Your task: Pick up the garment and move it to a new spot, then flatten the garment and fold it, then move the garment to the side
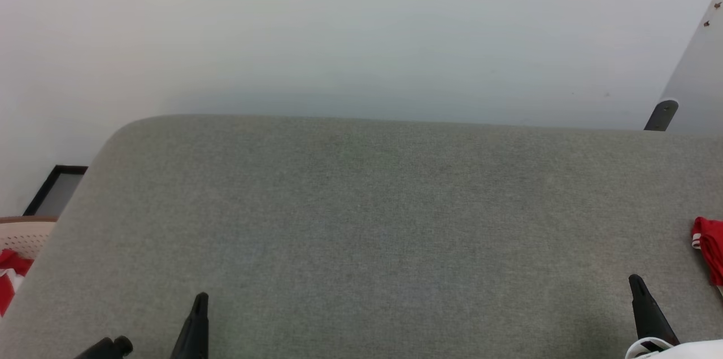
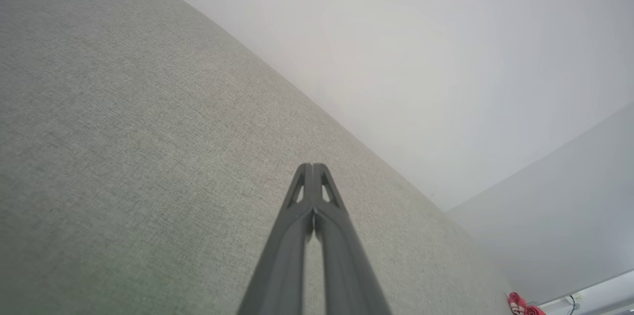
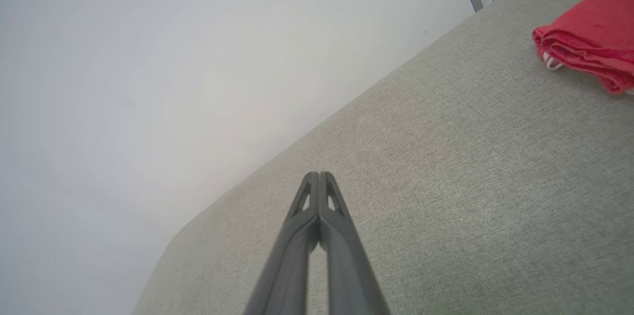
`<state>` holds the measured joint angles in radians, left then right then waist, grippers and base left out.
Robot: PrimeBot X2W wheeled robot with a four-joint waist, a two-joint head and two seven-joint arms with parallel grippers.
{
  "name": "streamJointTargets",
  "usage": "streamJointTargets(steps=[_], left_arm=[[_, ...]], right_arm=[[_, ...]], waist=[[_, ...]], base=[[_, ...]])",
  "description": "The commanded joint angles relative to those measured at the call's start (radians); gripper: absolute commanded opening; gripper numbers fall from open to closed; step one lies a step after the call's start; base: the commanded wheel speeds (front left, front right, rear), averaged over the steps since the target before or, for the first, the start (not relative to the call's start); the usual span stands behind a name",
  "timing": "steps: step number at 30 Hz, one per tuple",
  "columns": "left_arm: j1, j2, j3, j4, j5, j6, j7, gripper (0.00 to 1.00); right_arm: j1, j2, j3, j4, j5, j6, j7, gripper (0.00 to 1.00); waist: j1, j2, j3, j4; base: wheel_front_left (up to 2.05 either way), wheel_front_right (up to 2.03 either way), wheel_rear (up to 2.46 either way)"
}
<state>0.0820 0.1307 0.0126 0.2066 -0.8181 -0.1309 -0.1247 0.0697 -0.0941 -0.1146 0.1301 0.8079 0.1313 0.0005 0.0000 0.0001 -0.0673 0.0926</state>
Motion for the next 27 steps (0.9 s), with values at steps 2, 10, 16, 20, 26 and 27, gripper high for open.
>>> streamJointTargets(steps=[2,10,16,20,26,27], left_arm=[[-0.032,0.0,0.011,-0.009,-0.053,0.0,0.013,0.0],[-0.054,-0.01,0.022,-0.003,-0.147,0.0,0.042,0.0],[-0.068,-0.016,0.03,0.001,-0.213,0.0,0.061,0.0],[-0.077,-0.02,0.034,0.004,-0.254,0.0,0.073,0.0],[-0.089,-0.025,0.041,0.007,-0.305,0.0,0.089,0.0],[-0.091,-0.026,0.042,0.007,-0.314,0.0,0.092,0.0]], right_arm=[[-0.035,-0.002,0.0,-0.003,0.053,0.0,0.008,0.0],[-0.055,0.004,0.0,0.011,0.148,0.0,0.021,0.0],[-0.067,0.008,0.0,0.022,0.214,0.0,0.03,0.0],[-0.077,0.011,0.0,0.028,0.256,0.0,0.036,0.0],[-0.087,0.014,0.0,0.036,0.307,0.0,0.043,0.0],[-0.089,0.014,0.0,0.038,0.316,0.0,0.045,0.0]], waist=[[0.0,-0.0001,0.003,-0.003],[0.0,-0.0001,0.009,-0.011],[0.0,-0.0001,0.013,-0.017],[0.0,-0.0001,0.016,-0.021],[0.0,-0.0001,0.02,-0.026],[0.0,-0.0001,0.021,-0.027]], base=[[0.0,0.0,0.0],[0.0,0.0,0.0],[0.0,0.0,0.0],[0.0,0.0,0.0],[0.0,0.0,0.0],[0.0,0.0,0.0]])
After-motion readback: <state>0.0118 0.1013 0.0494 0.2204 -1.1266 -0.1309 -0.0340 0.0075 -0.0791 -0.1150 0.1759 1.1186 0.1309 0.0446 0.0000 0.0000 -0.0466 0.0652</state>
